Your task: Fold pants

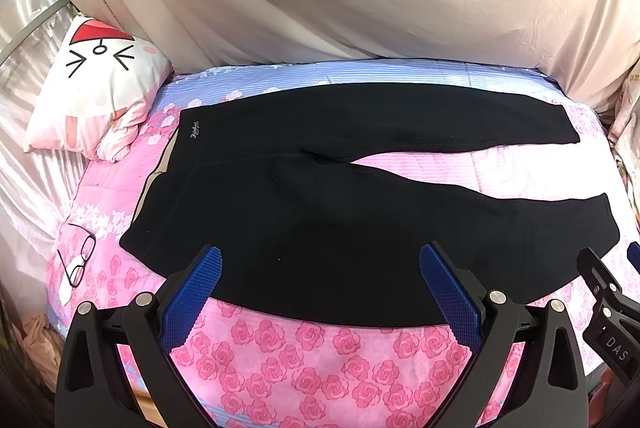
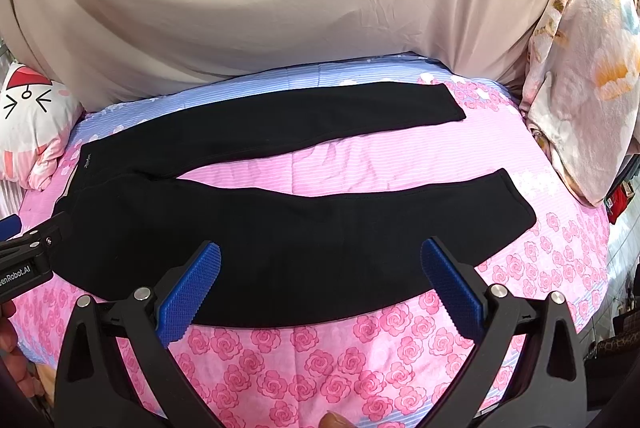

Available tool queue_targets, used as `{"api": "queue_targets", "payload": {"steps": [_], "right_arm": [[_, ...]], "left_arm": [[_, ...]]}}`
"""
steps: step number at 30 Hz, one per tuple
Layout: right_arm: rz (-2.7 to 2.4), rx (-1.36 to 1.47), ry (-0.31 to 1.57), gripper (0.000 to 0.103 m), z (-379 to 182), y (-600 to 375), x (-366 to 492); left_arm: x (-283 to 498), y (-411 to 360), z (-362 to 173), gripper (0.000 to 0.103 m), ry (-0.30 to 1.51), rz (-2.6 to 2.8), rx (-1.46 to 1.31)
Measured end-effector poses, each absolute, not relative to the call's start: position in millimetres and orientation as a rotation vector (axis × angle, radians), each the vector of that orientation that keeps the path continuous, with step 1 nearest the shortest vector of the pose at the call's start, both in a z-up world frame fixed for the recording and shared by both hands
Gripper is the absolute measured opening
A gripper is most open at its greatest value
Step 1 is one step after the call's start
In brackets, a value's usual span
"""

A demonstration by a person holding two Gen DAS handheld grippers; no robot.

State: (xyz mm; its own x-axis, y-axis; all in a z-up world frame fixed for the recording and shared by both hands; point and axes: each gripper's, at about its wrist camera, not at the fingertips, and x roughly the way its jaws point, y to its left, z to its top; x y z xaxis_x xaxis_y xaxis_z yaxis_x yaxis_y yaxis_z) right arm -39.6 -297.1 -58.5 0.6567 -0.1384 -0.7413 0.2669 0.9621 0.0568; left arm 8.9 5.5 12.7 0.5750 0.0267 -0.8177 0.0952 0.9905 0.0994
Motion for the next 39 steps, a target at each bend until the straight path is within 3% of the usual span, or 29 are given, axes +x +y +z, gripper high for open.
{"api": "queue_targets", "payload": {"steps": [23,30,39], "right_arm": [[-0.236,0.243,0.924,0.098,-68,-308,-26],[-0.220,0.281,0.851,0.098,-71,-315,-19],[-0.235,0.248,0.927,0.098,-95,-359,23]], "left_arm": [[12,-7,0,0.098,1.013,-0.105,0.148],[16,-7,-10,0.098,1.075,-0.193,0.085],[60,17,-20,0.098,1.074,-0.038,0.095]]}}
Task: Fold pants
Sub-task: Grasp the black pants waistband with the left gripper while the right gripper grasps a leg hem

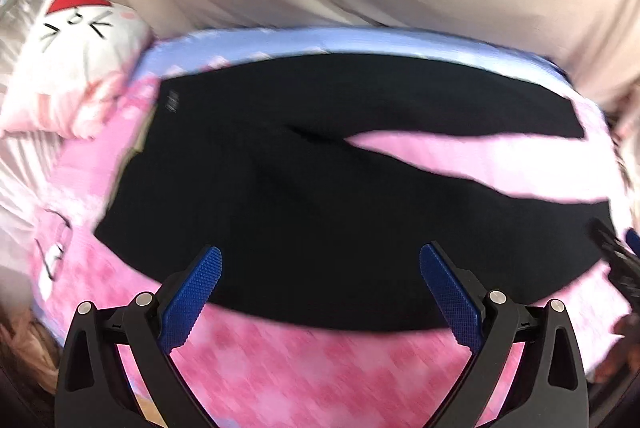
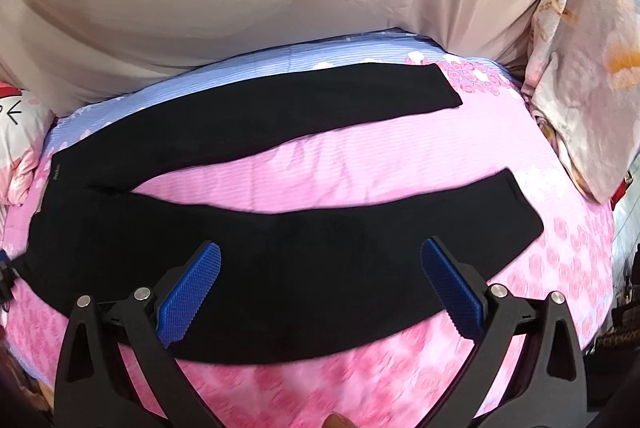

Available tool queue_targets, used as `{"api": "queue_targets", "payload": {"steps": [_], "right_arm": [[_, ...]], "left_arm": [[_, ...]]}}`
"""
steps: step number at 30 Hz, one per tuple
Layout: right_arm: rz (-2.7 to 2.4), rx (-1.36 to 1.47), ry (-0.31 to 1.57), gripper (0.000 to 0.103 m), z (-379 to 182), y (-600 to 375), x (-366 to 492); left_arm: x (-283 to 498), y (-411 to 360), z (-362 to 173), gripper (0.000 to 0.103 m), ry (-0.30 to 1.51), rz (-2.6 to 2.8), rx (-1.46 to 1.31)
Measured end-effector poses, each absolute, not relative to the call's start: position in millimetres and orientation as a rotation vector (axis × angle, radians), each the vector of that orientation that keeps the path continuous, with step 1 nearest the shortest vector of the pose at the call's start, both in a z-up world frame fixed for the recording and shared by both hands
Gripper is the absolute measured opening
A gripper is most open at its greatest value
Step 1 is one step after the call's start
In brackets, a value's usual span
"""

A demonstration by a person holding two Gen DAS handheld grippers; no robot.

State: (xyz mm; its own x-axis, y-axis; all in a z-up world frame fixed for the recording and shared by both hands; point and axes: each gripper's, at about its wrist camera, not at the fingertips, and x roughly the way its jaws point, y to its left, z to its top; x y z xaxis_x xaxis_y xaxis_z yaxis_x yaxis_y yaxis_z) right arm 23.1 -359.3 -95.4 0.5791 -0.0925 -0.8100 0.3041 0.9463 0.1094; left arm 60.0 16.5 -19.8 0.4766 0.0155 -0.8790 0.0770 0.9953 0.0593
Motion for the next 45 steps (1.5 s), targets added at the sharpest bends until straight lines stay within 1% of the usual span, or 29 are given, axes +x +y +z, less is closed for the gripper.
{"api": "queue_targets", "payload": {"steps": [3,6,11,16,22,25,29,30,33,38,45], "right_arm": [[-0.242,0.216,0.946,0.098,-99,-384,50],[-0.277,0.235,0.922,0.098,-97,-417,84],[-0.347,0.294,0.912,0.098,-108,-458,134],[-0.327,0.234,0.915,0.098,-134,-502,188],[-0.374,0.269,0.969,0.098,-170,-591,236],[-0.358,0.329,0.963,0.098,-183,-626,254],[-0.281,0.279,1.000,0.098,-198,-642,287],[-0.264,0.261,1.011,0.097,-200,-642,292],[-0.220,0.262,1.038,0.088,-210,-648,312],[-0.230,0.330,1.050,0.088,-222,-670,332],[-0.198,0.340,1.058,0.089,-234,-688,348]], "left_arm": [[98,46,-23,0.098,1.060,0.041,0.066],[142,75,-27,0.098,1.026,0.127,0.066],[205,99,-42,0.098,1.014,0.188,0.113],[278,144,-68,0.098,1.066,0.136,-0.040],[336,193,-91,0.098,1.046,0.261,0.065],[353,216,-102,0.098,1.047,0.311,0.092],[370,238,-118,0.098,1.066,0.354,0.114],[374,243,-122,0.098,1.068,0.351,0.111],[381,248,-130,0.098,1.067,0.347,0.112],[388,257,-141,0.098,1.068,0.328,0.078],[393,268,-148,0.098,1.074,0.330,0.076]]}}
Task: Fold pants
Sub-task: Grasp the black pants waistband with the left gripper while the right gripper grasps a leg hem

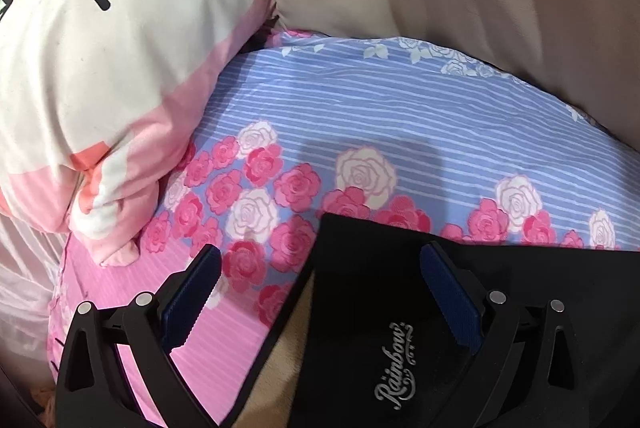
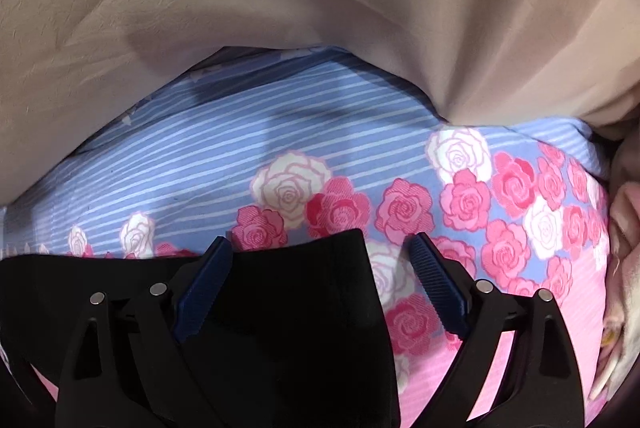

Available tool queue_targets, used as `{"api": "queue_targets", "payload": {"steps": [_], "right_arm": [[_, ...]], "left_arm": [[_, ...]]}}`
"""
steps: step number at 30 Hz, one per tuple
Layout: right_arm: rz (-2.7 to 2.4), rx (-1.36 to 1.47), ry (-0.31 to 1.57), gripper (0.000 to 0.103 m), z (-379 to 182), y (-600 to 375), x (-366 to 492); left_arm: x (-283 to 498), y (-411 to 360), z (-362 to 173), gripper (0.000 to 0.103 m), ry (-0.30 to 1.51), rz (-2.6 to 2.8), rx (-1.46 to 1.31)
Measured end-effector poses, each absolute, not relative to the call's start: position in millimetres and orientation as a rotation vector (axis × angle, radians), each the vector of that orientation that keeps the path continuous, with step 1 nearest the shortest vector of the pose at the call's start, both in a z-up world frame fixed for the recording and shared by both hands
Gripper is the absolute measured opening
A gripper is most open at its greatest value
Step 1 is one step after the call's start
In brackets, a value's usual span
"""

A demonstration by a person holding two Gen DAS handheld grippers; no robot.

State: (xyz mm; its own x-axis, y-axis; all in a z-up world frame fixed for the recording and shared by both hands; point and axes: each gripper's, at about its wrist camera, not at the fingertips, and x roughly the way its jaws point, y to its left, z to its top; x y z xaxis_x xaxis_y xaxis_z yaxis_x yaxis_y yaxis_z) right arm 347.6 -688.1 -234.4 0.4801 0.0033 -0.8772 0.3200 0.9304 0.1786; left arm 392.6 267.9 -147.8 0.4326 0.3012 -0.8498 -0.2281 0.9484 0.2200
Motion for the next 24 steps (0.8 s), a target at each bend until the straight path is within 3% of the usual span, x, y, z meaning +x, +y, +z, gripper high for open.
{"api": "queue_targets", "payload": {"steps": [3,5,7,12,24], "right_arm": [[-0.185,0.325,1.048,0.085,-233,-682,353],[-0.181,0.321,1.037,0.072,-230,-679,347],[-0.175,0.302,1.015,0.046,-223,-670,330],[-0.166,0.249,1.012,0.032,-219,-654,328],[-0.153,0.339,1.024,0.035,-201,-659,315]], "left_arm": [[392,274,-146,0.098,1.065,0.329,0.068],[391,281,-145,0.098,1.062,0.327,0.051],[393,291,-147,0.098,1.072,0.317,0.022],[405,298,-157,0.098,1.097,0.273,-0.014],[432,280,-166,0.094,1.166,0.079,0.008]]}}
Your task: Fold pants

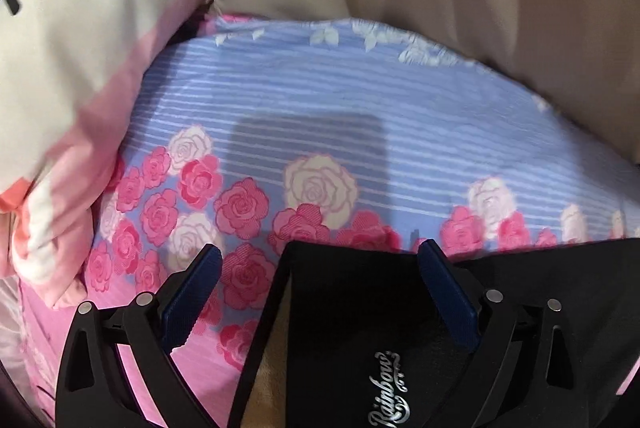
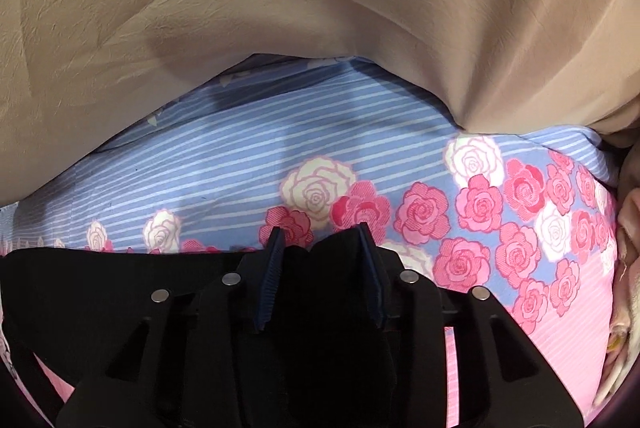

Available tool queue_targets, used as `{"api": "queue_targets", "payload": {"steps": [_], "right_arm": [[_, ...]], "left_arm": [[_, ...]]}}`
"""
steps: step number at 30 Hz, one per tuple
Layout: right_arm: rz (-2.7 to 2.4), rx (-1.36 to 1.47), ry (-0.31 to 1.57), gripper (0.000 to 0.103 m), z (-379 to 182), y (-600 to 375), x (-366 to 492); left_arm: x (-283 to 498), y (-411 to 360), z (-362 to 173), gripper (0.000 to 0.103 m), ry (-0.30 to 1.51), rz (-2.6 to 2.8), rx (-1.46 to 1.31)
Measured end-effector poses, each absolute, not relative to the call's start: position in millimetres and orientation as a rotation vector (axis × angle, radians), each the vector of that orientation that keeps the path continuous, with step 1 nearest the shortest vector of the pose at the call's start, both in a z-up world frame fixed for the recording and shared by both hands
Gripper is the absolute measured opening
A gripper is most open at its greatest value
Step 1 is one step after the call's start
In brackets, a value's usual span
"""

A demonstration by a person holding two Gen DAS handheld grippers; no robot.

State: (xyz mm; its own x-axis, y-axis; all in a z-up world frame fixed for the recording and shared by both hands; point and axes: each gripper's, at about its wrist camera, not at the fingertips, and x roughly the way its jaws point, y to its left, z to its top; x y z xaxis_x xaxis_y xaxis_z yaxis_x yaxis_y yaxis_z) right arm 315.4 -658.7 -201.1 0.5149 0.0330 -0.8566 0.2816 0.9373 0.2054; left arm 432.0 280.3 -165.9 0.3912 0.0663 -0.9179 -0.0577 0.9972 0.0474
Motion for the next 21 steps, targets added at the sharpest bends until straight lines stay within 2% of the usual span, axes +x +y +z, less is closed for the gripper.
{"api": "queue_targets", "payload": {"steps": [1,2,3,5,21], "right_arm": [[-0.158,0.321,1.031,0.034,-198,-656,314],[-0.168,0.302,1.037,0.028,-197,-652,320],[-0.167,0.277,1.041,0.018,-193,-647,320],[-0.160,0.247,1.040,0.016,-186,-638,316],[-0.154,0.248,0.883,0.015,-98,-621,222]], "left_arm": [[434,279,-165,0.082,1.159,0.070,-0.001],[435,277,-164,0.059,1.157,0.059,-0.009],[439,272,-163,0.053,1.161,0.049,-0.013],[444,264,-161,0.029,1.168,0.060,0.008],[386,271,-77,0.023,1.033,0.012,-0.056]]}}
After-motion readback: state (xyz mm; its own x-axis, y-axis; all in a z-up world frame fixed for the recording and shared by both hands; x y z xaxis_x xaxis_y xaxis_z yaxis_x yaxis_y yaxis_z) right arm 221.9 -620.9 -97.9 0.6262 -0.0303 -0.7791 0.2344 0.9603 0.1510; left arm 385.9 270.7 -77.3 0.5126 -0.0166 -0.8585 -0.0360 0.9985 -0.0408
